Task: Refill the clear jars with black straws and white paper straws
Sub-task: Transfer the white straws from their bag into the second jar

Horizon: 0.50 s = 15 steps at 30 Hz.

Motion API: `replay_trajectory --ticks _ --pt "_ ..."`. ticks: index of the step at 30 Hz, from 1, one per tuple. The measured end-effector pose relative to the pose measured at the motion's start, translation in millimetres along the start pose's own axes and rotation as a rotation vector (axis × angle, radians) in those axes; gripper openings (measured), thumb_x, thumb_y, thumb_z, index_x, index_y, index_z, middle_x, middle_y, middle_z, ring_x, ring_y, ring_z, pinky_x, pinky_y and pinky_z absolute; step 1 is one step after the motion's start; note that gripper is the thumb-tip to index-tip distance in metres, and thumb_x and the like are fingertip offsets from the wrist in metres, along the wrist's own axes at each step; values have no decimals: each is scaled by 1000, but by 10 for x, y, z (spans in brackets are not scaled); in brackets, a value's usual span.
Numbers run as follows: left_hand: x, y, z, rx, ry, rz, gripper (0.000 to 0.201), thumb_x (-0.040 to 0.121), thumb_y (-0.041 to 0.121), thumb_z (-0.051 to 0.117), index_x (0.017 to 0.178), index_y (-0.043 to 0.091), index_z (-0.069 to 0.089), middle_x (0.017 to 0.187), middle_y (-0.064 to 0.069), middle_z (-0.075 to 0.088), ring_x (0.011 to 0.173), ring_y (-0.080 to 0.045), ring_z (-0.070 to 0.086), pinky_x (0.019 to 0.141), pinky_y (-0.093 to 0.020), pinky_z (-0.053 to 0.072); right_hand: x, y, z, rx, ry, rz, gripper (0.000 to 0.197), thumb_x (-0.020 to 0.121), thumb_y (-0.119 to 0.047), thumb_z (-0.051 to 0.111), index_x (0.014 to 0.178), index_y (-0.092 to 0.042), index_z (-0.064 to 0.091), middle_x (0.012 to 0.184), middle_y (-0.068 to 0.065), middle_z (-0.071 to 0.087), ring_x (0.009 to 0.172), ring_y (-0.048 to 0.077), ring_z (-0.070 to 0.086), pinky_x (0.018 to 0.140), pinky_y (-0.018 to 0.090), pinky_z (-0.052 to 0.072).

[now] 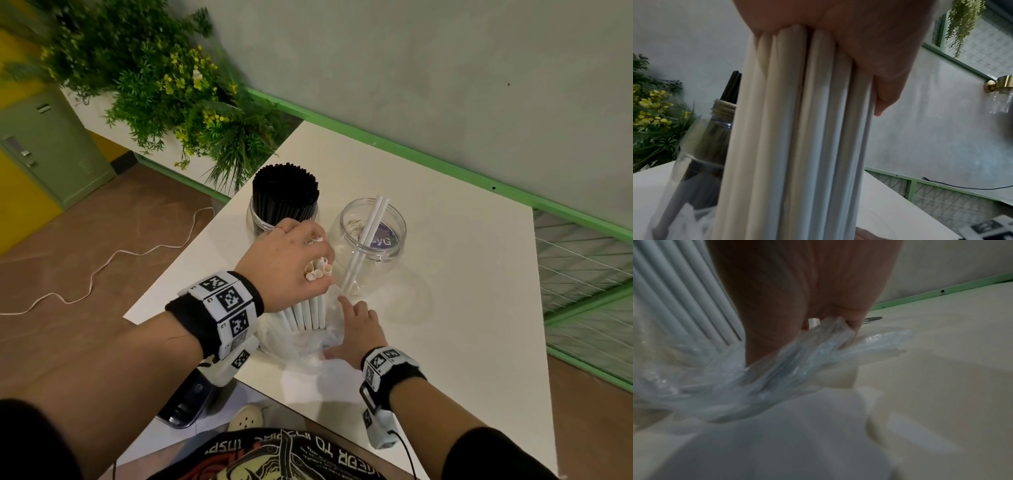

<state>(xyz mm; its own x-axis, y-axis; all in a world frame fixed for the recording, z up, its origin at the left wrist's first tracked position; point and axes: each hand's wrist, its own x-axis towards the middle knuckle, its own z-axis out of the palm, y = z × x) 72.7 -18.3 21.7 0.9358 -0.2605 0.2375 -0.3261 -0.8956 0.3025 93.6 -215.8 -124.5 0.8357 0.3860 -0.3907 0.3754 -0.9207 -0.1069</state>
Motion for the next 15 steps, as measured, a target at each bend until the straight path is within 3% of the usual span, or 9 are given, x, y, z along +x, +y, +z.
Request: replay_trajectory --ticks 4,8,11,15 --pt "5 23 5 3 -8 6 27 79 55 53 94 34 62 115 8 54 104 -20 49 78 -42 50 70 17 19 439 -50 123 82 75 -35 77 141 -24 29 123 9 54 110 27 56 94 34 46" --pt "6 7 1 -3 7 1 26 79 54 54 93 34 63 114 8 55 103 -20 49 77 -40 50 -10 96 84 898 17 210 52 81 -14 73 127 -19 51 109 8 64 97 22 60 74 20 46" --pt "8 -1 -2 -4 13 -2 25 79 53 54 93 34 63 114 9 55 102 -20 49 76 -39 50 -73 124 57 979 -10 203 47 84 -12 69 127 -18 53 104 5 63 90 16 58 66 12 41" --pt "34 5 15 1 -7 -6 26 80 56 53 94 36 62 115 10 54 105 -19 49 79 -42 50 -172 118 -199 887 -107 158 43 91 -29 58 131 -21 49 109 -1 58 100 17 56 83 23 38"
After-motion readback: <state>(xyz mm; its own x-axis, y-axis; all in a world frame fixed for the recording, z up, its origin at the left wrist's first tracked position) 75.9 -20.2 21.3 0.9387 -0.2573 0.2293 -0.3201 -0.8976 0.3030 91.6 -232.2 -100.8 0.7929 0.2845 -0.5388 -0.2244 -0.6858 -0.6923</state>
